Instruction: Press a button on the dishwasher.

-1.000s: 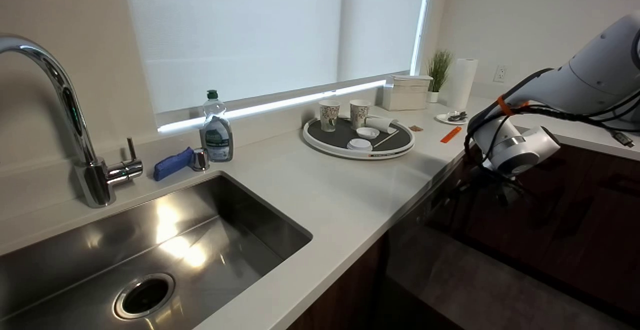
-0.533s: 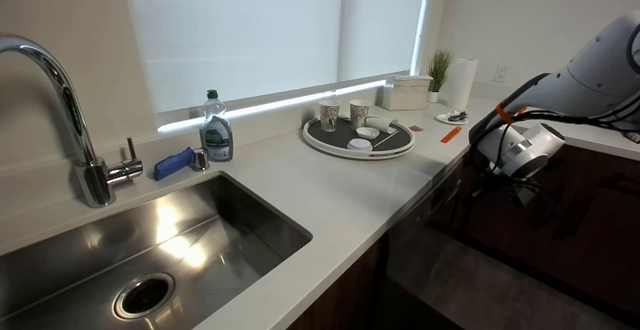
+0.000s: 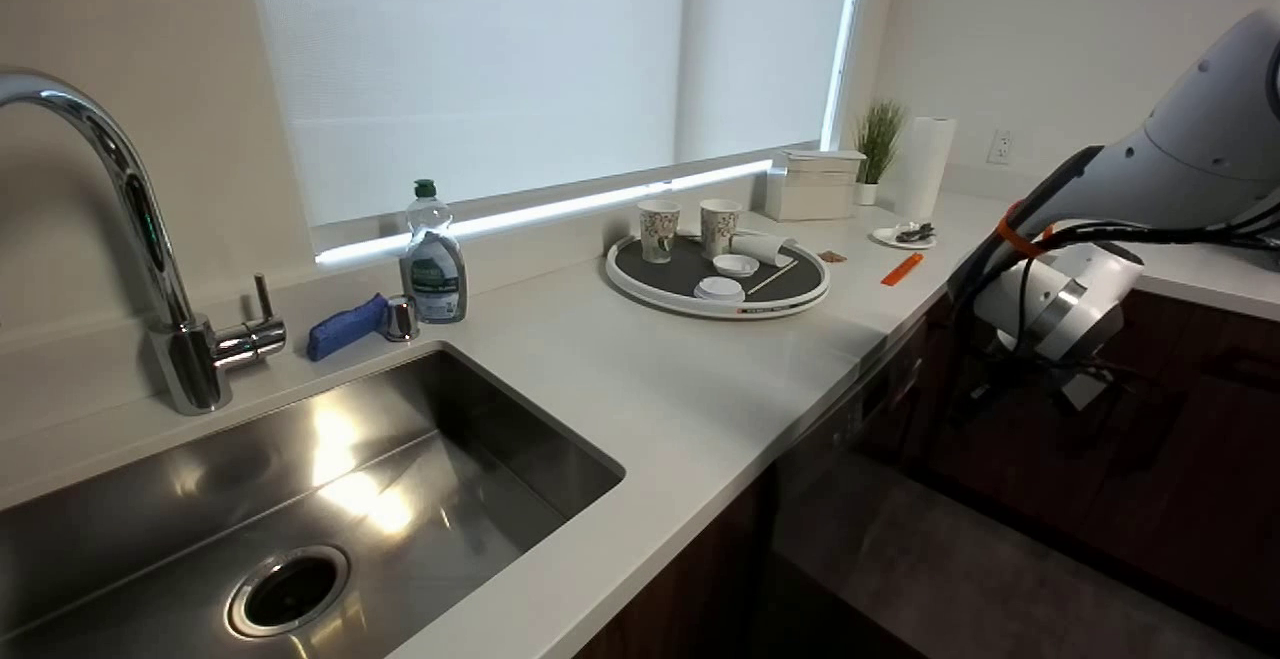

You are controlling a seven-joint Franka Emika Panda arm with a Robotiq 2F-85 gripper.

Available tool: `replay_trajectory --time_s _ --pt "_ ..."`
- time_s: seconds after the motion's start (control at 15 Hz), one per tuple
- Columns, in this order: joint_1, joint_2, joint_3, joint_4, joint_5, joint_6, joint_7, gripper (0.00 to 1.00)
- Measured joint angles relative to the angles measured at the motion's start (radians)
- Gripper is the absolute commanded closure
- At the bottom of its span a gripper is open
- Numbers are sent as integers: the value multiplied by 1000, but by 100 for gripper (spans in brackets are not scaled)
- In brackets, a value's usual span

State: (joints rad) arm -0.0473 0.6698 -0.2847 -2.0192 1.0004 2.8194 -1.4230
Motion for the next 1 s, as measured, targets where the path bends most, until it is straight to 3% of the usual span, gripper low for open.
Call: replay_trajectory --time_s 0.2,0.67,1.0 --pt "34 -39 -32 -56 -84 0 71 1" --pt "-65 -189 63 -181 -474 0 344 0" --pt "-160 -291 150 -252 -614 0 451 0"
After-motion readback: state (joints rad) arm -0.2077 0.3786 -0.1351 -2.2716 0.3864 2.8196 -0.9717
